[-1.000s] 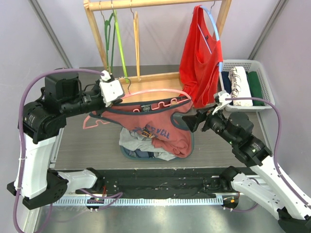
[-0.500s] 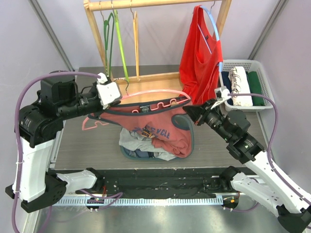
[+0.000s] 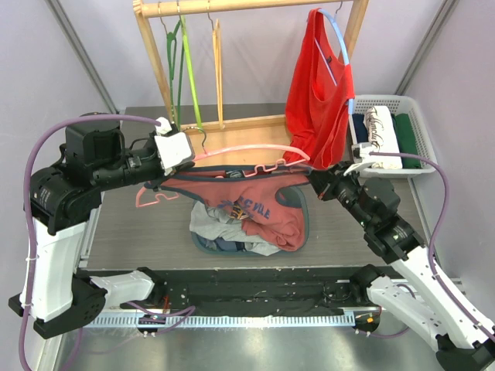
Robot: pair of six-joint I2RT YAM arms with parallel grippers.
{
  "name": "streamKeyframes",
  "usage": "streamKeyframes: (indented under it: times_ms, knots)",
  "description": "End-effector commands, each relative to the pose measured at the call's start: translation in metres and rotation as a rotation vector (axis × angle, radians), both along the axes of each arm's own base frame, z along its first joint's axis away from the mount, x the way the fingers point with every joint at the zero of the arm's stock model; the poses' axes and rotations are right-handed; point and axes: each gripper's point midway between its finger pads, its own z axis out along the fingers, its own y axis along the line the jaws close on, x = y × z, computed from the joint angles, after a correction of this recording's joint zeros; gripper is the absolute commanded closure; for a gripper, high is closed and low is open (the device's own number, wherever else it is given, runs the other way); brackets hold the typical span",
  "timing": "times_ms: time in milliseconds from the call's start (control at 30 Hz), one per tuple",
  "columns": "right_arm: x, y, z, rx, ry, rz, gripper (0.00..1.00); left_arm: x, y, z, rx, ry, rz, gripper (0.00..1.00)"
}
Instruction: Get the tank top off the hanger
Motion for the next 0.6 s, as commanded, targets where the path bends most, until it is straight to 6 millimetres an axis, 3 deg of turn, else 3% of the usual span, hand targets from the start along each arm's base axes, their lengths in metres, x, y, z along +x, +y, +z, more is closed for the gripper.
streamKeyframes:
  times_ms: [0,33,67,133,167,200,233,267,333,367,400,433,467,567]
  knots:
    - [0.008,-0.005,-0.011,-0.053,0.038,-0.008,0.99,-0.003,0.005,0.025,-0.042,-0.096,0.004,1.0]
    - [0.001,0.007,-0.003,-0.054,0.014,0.077,0.99,-0.003,0.005,0.024,-0.04,-0.095,0.004,1.0]
    - [-0.009,0.025,-0.002,-0.076,0.002,0.204,0.91,-0.002,0.004,0.022,-0.037,-0.087,0.003,1.0]
    - [-0.018,0.034,0.015,-0.087,-0.026,0.286,0.81,0.0,0.003,0.019,-0.028,-0.08,-0.002,1.0]
    - [-0.028,0.041,0.015,-0.1,-0.02,0.36,0.67,0.001,0.002,0.017,-0.022,-0.083,-0.005,1.0]
    - [-0.034,0.042,0.021,-0.123,-0.047,0.394,0.6,0.003,0.002,0.014,-0.012,-0.079,-0.003,1.0]
    - [-0.041,0.044,0.038,-0.121,-0.087,0.425,0.53,0.005,0.003,0.013,-0.004,-0.081,0.004,1.0]
    - [-0.05,0.044,0.043,-0.131,-0.095,0.46,0.41,0.007,0.002,0.009,0.007,-0.073,0.004,1.0]
    - [-0.069,0.044,0.068,-0.173,-0.177,0.54,0.36,0.007,0.001,0.006,0.01,-0.069,-0.001,1.0]
    - [-0.079,0.041,0.063,-0.209,-0.142,0.57,0.34,0.008,-0.001,0.003,0.017,-0.061,-0.008,1.0]
    - [-0.089,0.041,0.066,-0.23,-0.149,0.618,0.34,0.01,-0.001,0.001,0.021,-0.056,-0.009,1.0]
    - [-0.095,0.038,0.083,-0.273,-0.205,0.641,0.33,0.009,-0.002,0.0,0.022,-0.053,-0.015,1.0]
    - [-0.104,0.036,0.078,-0.288,-0.157,0.667,0.33,0.009,-0.003,-0.003,0.026,-0.043,-0.021,1.0]
    - [-0.112,0.034,0.106,-0.327,-0.244,0.699,0.33,-0.001,-0.012,-0.016,0.029,0.01,-0.085,1.0]
